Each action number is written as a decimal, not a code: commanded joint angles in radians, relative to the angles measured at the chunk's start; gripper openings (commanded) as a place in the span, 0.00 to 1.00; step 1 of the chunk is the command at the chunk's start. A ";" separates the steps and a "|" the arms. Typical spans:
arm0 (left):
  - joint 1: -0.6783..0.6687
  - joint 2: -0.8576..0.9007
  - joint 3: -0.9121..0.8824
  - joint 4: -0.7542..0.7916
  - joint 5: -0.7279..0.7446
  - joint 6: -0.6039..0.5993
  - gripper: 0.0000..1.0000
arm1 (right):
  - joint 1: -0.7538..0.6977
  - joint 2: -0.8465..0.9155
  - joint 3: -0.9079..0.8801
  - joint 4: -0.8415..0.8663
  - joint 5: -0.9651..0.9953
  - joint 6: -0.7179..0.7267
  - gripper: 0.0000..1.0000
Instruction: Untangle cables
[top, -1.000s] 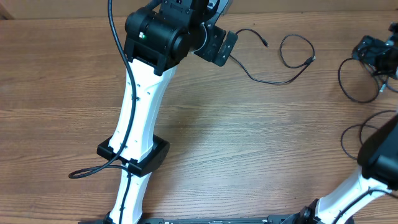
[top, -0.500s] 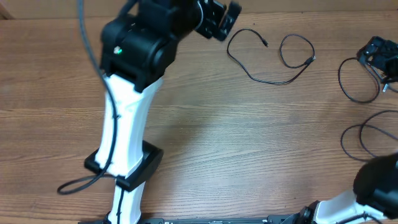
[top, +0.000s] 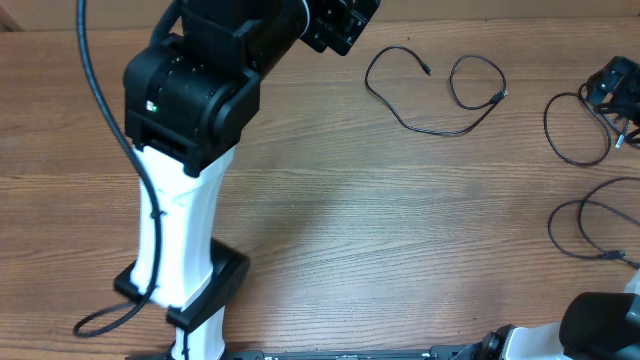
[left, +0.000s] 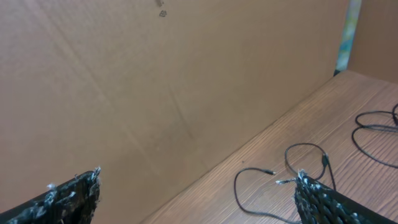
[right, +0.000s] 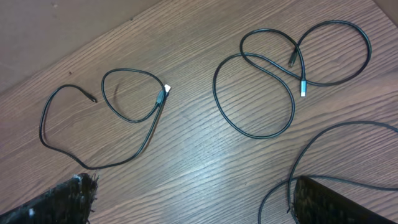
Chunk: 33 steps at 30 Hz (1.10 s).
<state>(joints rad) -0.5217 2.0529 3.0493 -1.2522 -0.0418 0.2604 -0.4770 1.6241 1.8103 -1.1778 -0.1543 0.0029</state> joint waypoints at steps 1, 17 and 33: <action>-0.002 -0.163 -0.129 0.042 -0.045 0.021 1.00 | 0.000 -0.023 0.023 0.000 -0.034 -0.007 1.00; -0.021 -1.003 -1.345 0.596 -0.204 0.024 1.00 | 0.019 -0.123 -0.002 -0.051 -0.319 -0.263 1.00; -0.022 -1.483 -2.008 0.862 -0.286 -0.040 1.00 | 0.097 -0.830 -0.461 0.082 -0.069 -0.188 1.00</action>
<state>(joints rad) -0.5369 0.6239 1.0962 -0.3985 -0.2836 0.2420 -0.3855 0.8566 1.4563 -1.1103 -0.3321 -0.2325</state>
